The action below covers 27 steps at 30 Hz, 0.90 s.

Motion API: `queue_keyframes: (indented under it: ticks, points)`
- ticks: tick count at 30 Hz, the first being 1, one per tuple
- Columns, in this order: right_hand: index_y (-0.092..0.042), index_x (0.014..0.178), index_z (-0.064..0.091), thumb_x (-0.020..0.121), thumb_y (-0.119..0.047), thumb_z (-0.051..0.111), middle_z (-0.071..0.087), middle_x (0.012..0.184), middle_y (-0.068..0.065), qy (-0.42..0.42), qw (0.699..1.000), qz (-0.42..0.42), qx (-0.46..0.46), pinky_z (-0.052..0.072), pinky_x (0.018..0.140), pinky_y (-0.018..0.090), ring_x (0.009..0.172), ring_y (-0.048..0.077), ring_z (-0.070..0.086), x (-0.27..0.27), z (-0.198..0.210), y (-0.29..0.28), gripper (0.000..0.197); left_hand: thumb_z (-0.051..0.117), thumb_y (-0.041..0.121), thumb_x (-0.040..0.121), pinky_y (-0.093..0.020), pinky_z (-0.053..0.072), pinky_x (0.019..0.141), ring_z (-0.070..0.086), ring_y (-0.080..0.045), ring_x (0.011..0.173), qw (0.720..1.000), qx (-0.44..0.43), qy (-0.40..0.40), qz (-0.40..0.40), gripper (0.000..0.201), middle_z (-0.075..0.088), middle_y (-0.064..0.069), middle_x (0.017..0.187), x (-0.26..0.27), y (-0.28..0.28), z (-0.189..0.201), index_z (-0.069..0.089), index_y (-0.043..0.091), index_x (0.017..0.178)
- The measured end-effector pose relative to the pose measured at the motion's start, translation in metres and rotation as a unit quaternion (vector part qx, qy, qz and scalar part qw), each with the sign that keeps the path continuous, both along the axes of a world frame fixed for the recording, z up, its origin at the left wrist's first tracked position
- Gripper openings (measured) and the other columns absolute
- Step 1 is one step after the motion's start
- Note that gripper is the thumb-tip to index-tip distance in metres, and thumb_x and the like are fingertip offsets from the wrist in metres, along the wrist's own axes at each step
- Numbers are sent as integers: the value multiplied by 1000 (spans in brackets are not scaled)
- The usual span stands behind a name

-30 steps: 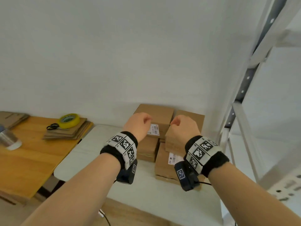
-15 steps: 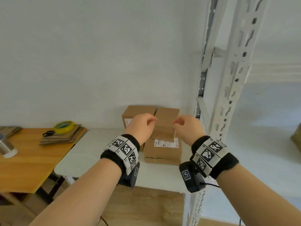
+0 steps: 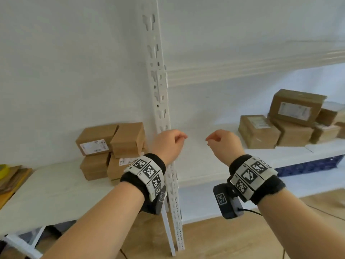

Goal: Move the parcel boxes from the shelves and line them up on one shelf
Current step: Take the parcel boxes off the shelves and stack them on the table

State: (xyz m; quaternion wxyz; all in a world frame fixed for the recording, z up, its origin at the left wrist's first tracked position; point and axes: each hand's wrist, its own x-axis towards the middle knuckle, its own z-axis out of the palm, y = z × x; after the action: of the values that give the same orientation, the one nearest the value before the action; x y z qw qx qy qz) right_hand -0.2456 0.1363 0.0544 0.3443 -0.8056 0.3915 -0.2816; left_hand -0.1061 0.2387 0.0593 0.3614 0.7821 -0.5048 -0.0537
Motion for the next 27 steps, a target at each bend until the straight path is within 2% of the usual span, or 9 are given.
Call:
queue_keyframes:
  ticks: [3, 7, 9, 13, 19, 23, 27]
  points:
    - [-14, 97, 67, 88, -10, 50, 62, 90, -1, -1, 1000, -21, -2, 41, 71, 25, 82, 15, 55, -40, 0, -36, 19, 48, 21, 95, -27, 46, 88, 60, -11, 96, 1000, 2, -19, -21, 22, 67, 5, 105, -29, -47, 0, 68, 21, 106]
    - [-14, 101, 67, 89, -12, 49, 60, 90, -2, 11, 997, -70, -8, 39, 70, 24, 77, 13, 51, -113, -1, -109, 21, 49, 21, 95, -25, 46, 84, 61, -14, 95, 998, 14, -12, -57, 21, 68, 3, 102, -86, -134, -5, 68, 19, 103]
    - [-15, 100, 67, 89, -13, 50, 61, 91, -1, 20, 996, -87, -10, 39, 71, 25, 78, 14, 52, -141, -2, -143, 21, 50, 20, 94, -25, 45, 83, 61, -14, 94, 998, 13, -3, -65, 20, 68, 2, 100, -109, -171, -9, 69, 18, 101]
    - [-17, 96, 66, 88, -14, 50, 63, 92, 1, 27, 994, -102, 2, 44, 72, 28, 83, 17, 56, -176, -8, -200, 18, 49, 18, 94, -29, 46, 87, 61, -15, 95, 997, 21, 12, -72, 20, 68, 1, 102, -139, -229, -18, 69, 18, 101]
    - [-15, 100, 66, 90, -14, 48, 60, 90, -1, 64, 993, -101, 15, 40, 71, 25, 82, 15, 52, -186, -30, -266, 21, 48, 19, 94, -30, 46, 91, 60, -15, 101, 996, 59, 17, -70, 22, 67, 2, 108, -148, -290, -36, 68, 19, 103]
    - [-15, 108, 63, 89, -19, 51, 63, 103, 3, 83, 991, -102, 37, 41, 74, 27, 86, 16, 52, -170, -54, -310, 23, 50, 21, 93, -31, 45, 95, 58, -15, 105, 993, 88, 24, -69, 24, 64, 2, 115, -134, -330, -57, 64, 18, 113]
    - [-17, 123, 54, 89, -23, 51, 60, 116, 4, 122, 985, -101, 73, 40, 75, 25, 94, 17, 53, -143, -83, -359, 35, 53, 22, 92, -33, 44, 96, 57, -18, 106, 990, 122, 42, -64, 32, 60, -3, 119, -111, -378, -83, 56, 14, 123]
